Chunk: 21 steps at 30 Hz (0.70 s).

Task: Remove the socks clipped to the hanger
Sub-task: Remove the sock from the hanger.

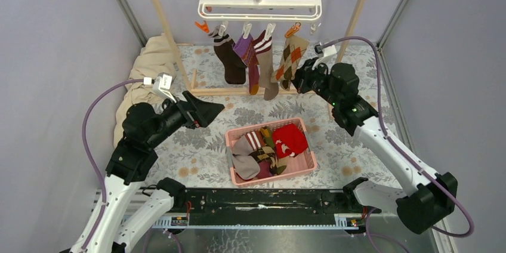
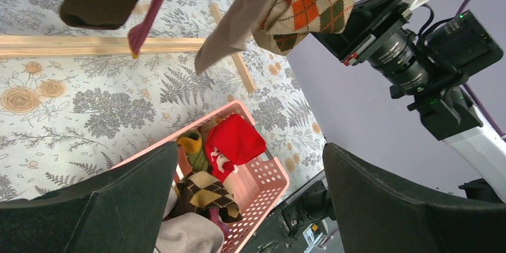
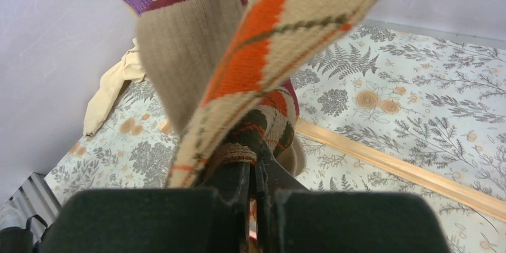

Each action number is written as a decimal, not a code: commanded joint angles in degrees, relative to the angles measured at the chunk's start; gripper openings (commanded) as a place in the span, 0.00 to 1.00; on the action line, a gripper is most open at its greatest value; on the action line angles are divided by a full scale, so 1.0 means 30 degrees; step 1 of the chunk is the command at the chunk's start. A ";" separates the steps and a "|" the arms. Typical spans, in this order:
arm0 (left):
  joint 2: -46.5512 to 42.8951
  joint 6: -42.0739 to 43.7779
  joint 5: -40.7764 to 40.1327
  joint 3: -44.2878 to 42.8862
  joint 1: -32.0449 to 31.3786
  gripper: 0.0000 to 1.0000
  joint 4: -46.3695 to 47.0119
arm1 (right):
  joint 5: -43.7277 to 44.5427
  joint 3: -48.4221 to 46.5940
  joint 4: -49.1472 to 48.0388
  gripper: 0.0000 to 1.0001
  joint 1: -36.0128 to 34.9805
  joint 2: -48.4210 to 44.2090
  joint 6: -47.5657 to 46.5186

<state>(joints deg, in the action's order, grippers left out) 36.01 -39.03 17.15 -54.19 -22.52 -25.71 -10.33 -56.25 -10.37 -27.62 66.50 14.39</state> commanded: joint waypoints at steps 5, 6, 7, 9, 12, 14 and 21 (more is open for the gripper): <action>-0.0366 -0.0551 0.1262 -0.0414 -0.0109 0.99 0.1040 | 0.0553 -0.2227 0.6068 0.00 0.0237 -0.2061 0.0318; -0.0302 -0.0581 0.1371 -0.0483 -0.0109 0.99 0.1042 | 0.0071 -0.2227 0.6112 0.00 0.0266 -0.2203 0.0376; -0.0213 -0.0563 0.1451 -0.0554 -0.0109 0.99 0.1068 | -0.0377 -0.2267 0.6122 0.00 0.0269 -0.2338 0.0481; -0.0074 -0.0480 0.1611 -0.0575 -0.0108 0.99 0.1168 | -0.1035 -0.2381 0.6238 0.00 0.0299 -0.2537 0.0660; 0.0262 -0.0008 0.1623 -0.0810 -0.0129 0.99 0.1202 | -0.1535 -0.2587 0.6639 0.00 0.0332 -0.2702 0.0681; 0.0764 0.0336 0.1521 -0.1188 -0.0127 0.99 0.1196 | -0.1775 -0.2580 0.6826 0.00 0.0376 -0.2784 0.0686; 0.3692 0.1903 0.1984 -0.3976 -0.0182 0.99 0.1317 | -0.3334 -0.2199 0.6937 0.00 0.0767 -0.3119 0.1283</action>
<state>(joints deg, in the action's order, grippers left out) 43.33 -37.39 20.69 -61.10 -22.52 -25.28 -15.68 -61.12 11.42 -26.55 58.76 16.62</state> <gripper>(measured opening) 0.986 0.026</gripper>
